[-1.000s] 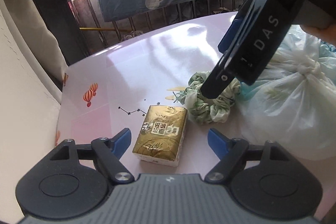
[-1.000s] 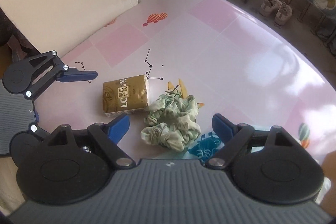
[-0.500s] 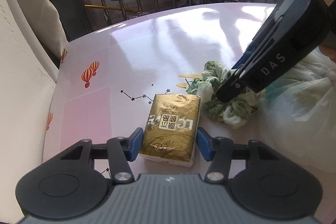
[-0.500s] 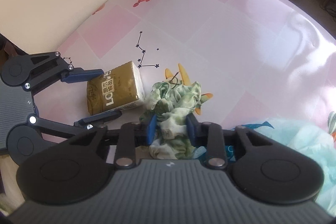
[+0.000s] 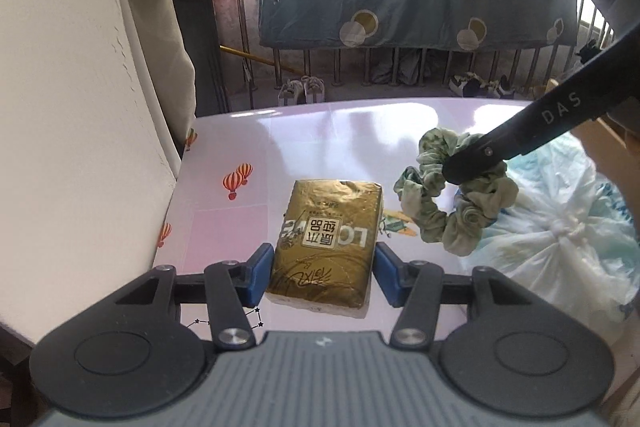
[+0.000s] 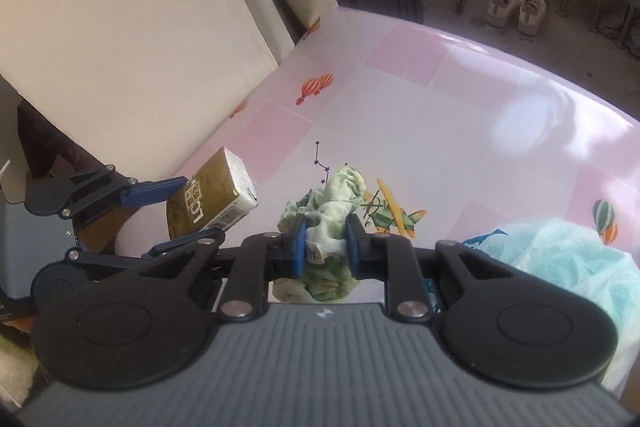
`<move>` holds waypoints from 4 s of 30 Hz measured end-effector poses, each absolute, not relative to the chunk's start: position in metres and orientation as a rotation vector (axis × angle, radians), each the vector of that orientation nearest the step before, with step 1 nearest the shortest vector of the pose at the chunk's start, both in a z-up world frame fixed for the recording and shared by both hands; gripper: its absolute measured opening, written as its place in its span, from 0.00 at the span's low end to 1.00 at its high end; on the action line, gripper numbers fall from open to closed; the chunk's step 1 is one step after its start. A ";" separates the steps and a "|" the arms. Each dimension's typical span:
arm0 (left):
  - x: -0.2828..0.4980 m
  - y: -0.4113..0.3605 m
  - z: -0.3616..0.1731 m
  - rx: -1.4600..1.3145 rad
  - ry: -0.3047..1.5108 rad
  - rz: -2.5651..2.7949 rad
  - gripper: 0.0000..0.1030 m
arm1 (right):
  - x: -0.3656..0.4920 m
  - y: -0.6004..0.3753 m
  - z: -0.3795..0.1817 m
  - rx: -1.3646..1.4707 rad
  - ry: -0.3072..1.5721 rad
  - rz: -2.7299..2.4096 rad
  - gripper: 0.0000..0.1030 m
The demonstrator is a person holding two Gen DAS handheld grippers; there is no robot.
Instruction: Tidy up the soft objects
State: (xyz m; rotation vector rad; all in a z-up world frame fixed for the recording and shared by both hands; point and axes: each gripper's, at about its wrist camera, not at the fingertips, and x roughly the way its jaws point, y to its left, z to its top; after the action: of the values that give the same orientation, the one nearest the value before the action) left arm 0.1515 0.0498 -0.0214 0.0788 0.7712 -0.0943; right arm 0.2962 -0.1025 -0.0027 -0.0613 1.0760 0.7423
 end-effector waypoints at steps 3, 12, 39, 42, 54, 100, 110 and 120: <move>0.133 0.043 0.002 0.064 0.727 -0.111 0.53 | 0.277 -0.132 0.028 0.014 1.033 0.724 0.18; 0.096 -0.008 0.045 0.027 0.648 -0.275 0.53 | 0.187 -0.288 0.090 0.270 0.907 0.545 0.18; 0.098 -0.211 0.027 0.177 0.729 -0.594 0.53 | 0.114 -0.503 -0.063 0.503 1.197 0.205 0.46; 0.103 -0.225 0.022 0.190 0.742 -0.614 0.53 | 0.112 -0.508 -0.057 0.559 1.162 0.252 0.61; 0.127 -0.312 0.003 0.233 0.868 -0.780 0.54 | 0.061 -0.555 0.010 0.601 0.888 0.150 0.70; 0.041 -0.153 0.019 0.028 0.811 -0.142 1.00 | -0.040 -0.413 0.012 0.329 0.729 0.048 0.99; 0.038 -0.154 0.009 0.000 0.859 -0.143 1.00 | -0.027 -0.394 0.008 0.294 0.754 0.047 0.99; 0.041 -0.163 0.010 0.047 0.848 -0.133 1.00 | -0.010 -0.383 0.006 0.203 0.773 0.025 0.99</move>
State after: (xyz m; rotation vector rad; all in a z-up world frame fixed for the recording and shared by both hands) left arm 0.0405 -0.1628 0.0099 0.0465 0.8483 -0.1332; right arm -0.0097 -0.3826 0.0055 0.2032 0.7733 0.0247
